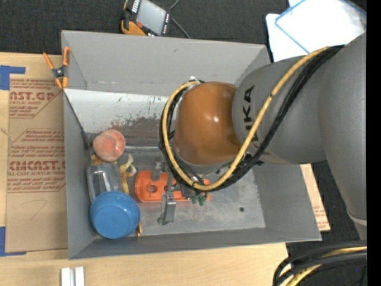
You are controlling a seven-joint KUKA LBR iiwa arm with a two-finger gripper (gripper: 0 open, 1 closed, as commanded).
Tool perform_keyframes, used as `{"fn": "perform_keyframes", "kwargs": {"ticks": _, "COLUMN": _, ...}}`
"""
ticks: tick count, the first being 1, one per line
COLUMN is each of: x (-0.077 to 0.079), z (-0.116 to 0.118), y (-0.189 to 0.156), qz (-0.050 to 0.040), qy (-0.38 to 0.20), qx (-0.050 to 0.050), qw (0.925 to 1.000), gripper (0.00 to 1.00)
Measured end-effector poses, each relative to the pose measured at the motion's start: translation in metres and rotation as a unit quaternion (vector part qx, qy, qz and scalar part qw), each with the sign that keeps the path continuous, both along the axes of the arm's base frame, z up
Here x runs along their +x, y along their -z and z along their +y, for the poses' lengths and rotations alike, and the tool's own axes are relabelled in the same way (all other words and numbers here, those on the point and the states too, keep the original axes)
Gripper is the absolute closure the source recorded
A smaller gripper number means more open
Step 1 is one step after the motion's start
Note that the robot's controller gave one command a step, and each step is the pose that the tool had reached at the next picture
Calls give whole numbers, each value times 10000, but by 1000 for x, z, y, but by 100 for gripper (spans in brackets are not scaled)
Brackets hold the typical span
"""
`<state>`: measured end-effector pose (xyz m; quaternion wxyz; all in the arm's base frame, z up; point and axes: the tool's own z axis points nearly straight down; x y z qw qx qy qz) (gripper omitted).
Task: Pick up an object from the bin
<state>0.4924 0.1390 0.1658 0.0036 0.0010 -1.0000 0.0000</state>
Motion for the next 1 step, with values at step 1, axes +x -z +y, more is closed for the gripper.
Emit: {"fn": "perform_keyframes", "kwargs": {"ticks": 1, "x": 2, "z": -1, "y": -3, "qz": -35, "qy": 9, "qx": 7, "qw": 10000, "gripper": 0}}
